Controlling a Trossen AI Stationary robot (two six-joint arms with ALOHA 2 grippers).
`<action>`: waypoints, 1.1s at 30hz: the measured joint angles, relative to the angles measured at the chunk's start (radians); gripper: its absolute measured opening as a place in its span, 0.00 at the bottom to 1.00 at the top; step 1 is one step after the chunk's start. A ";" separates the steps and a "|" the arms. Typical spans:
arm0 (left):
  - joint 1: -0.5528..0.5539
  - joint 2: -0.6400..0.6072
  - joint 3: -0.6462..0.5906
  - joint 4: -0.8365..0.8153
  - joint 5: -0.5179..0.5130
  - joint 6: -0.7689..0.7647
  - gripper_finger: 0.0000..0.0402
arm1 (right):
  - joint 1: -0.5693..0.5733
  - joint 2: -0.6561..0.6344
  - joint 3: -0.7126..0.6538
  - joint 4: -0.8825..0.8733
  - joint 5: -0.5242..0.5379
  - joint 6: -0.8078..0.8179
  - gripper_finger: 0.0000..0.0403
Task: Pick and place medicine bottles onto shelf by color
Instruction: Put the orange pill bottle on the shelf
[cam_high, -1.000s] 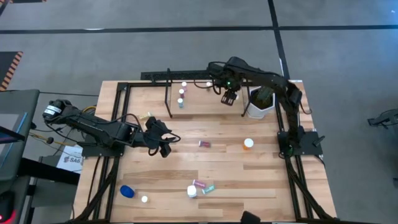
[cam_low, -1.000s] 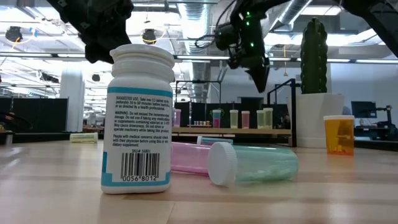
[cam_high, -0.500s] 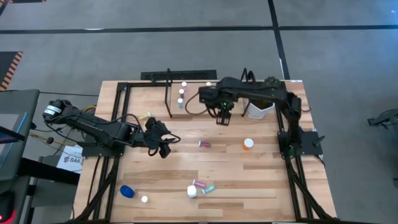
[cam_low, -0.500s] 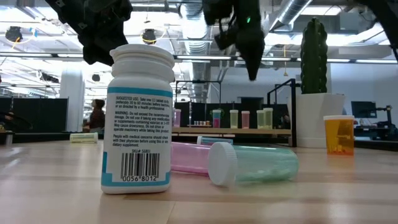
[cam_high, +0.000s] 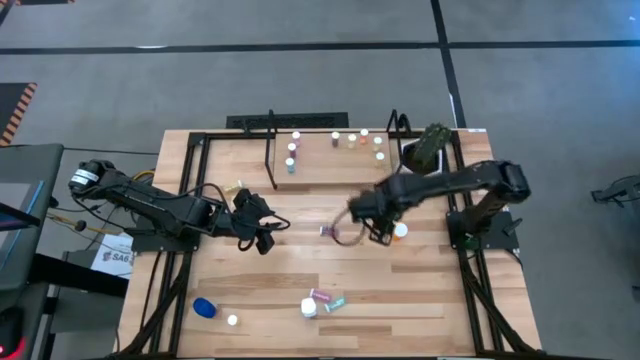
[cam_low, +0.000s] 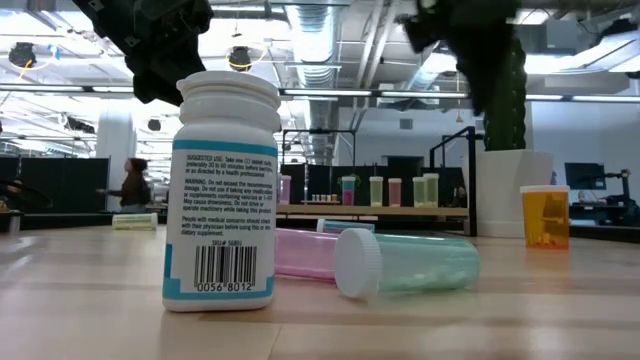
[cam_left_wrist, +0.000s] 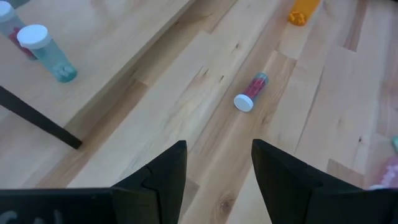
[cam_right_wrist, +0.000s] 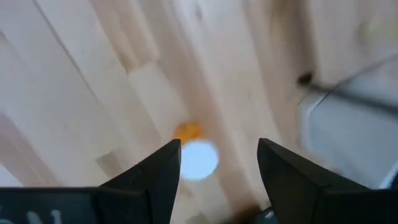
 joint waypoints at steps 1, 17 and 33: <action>0.000 0.000 0.000 0.002 0.000 0.007 0.42 | 0.023 -0.008 -0.027 -0.001 -0.001 0.035 0.58; 0.000 0.000 0.000 0.004 -0.001 -0.059 0.42 | 0.102 -0.021 -0.183 0.113 -0.026 0.187 0.58; 0.038 0.000 0.000 0.079 0.035 -0.123 0.42 | 0.160 -0.114 -0.366 0.186 0.104 0.182 0.58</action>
